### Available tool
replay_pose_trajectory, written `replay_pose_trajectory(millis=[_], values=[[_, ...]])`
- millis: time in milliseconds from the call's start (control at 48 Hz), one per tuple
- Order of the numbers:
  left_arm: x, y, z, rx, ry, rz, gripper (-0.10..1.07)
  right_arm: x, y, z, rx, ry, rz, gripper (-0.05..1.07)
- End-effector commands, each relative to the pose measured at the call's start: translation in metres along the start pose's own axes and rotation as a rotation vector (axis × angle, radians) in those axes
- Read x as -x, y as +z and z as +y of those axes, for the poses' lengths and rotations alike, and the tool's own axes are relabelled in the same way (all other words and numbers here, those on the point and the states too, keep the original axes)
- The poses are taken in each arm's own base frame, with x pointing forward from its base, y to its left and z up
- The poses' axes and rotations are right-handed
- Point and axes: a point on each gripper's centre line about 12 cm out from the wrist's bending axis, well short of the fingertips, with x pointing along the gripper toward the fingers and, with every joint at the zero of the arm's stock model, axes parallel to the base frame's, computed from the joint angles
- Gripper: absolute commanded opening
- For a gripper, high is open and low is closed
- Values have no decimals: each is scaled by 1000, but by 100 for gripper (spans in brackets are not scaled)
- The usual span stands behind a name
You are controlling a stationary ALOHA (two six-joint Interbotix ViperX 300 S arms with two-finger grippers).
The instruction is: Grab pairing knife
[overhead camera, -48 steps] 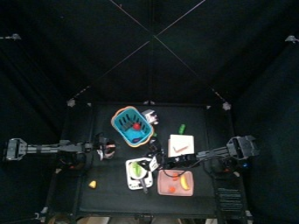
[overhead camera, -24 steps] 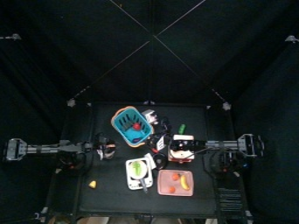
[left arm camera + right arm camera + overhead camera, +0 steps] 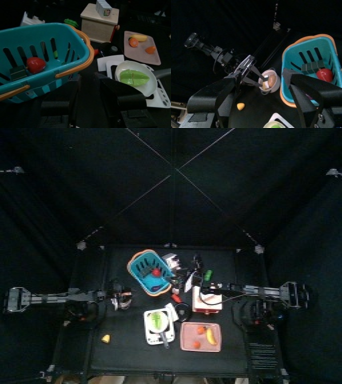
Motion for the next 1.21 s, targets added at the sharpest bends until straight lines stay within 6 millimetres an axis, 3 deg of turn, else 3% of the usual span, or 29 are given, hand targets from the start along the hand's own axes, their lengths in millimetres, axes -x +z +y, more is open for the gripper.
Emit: replay_pose_trajectory(millis=[0,500,792,1021,1188], values=[[-1,6,1,3,4,-17,71,6,10,2,-35,1,-21,97],[-1,5,2,4,11,-16,71,18,-68,-65,-356,-197,199,97],[-1,6,5,2,23,-17,71,27,-84,-53,-452,-171,259,97],[-1,6,7,4,34,-19,71,35,-81,-25,-433,-101,273,97],[-1,7,8,4,40,-21,71,40,-77,-21,-461,-116,270,97]])
